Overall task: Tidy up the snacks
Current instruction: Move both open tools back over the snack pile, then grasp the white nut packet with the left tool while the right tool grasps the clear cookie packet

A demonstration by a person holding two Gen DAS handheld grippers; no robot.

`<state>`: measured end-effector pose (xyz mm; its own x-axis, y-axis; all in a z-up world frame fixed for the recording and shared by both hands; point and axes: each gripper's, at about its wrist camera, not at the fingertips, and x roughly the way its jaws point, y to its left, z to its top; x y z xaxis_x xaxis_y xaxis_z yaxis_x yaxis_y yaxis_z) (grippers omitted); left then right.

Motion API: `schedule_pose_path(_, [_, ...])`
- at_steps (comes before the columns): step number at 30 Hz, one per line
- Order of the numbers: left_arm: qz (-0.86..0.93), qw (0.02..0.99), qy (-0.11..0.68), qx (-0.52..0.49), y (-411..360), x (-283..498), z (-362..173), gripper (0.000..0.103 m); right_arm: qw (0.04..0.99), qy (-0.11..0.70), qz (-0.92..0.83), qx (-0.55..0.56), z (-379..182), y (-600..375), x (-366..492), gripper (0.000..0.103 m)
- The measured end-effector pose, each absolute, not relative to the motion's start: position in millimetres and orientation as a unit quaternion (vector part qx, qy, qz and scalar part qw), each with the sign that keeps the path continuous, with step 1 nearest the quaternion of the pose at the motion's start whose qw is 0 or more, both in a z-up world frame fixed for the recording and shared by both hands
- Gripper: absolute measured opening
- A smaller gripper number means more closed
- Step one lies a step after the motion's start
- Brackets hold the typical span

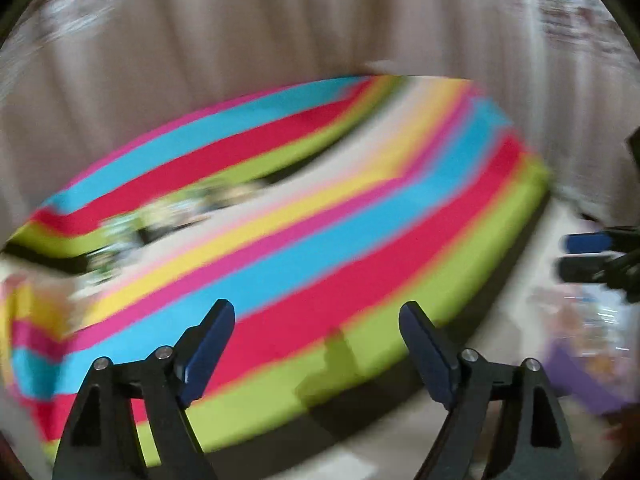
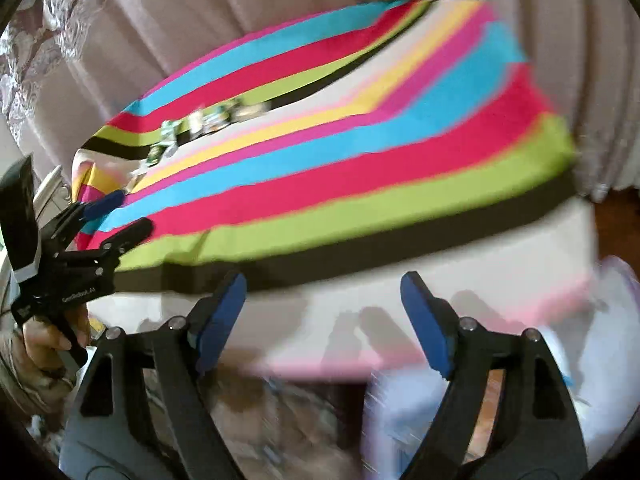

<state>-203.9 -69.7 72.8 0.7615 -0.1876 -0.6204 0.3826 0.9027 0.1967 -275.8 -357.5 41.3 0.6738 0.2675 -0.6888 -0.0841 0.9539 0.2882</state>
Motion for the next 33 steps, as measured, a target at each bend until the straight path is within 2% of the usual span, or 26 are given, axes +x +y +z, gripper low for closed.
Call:
schedule_pose_path(4, [-0.031,0.928,0.359,0.091,34.9,-144.7,63.6,0.086,0.891,0.416,0.151,0.102,39.7,-294.5,-205.1,0.082])
schedule_pose_path(9, [0.099,0.924,0.369,0.018,126.8,-89.7,48.0,0.086,0.882,0.430,0.184,0.065,39.2,-228.1,-133.0,0.082])
schedule_pose_path(18, [0.170,0.895,0.411,0.029,170.8,-6.6,14.0,0.086,0.881,0.420,0.213,0.041,45.4,-186.6,-34.2,0.082])
schedule_pose_path(24, [0.127,0.894,0.429,-0.019,189.9,14.4,12.1,0.085,0.886,0.417,0.202,0.009,36.8,-179.4,40.1,0.082])
schedule_pose_path(26, [0.103,0.896,0.429,-0.041,192.7,11.3,12.1,0.074,0.885,0.426,0.187,0.005,29.5,-180.2,67.0,0.082])
schedule_pose_path(27, [0.094,0.899,0.424,-0.048,193.3,8.2,12.7,0.061,0.884,0.430,0.183,0.004,26.4,-180.6,77.4,0.082])
schedule_pose_path(28, [0.091,0.902,0.420,-0.043,191.4,4.7,13.7,0.053,0.883,0.435,0.180,-0.003,22.3,-179.4,91.0,0.082])
schedule_pose_path(32, [0.045,0.906,0.417,-0.052,180.2,-5.7,15.8,0.052,0.881,0.427,0.191,-0.069,15.7,-164.6,124.9,0.083])
schedule_pose_path(33, [0.036,0.907,0.417,-0.050,175.6,-8.3,16.2,0.052,0.877,0.425,0.203,-0.092,14.5,-159.7,132.5,0.087])
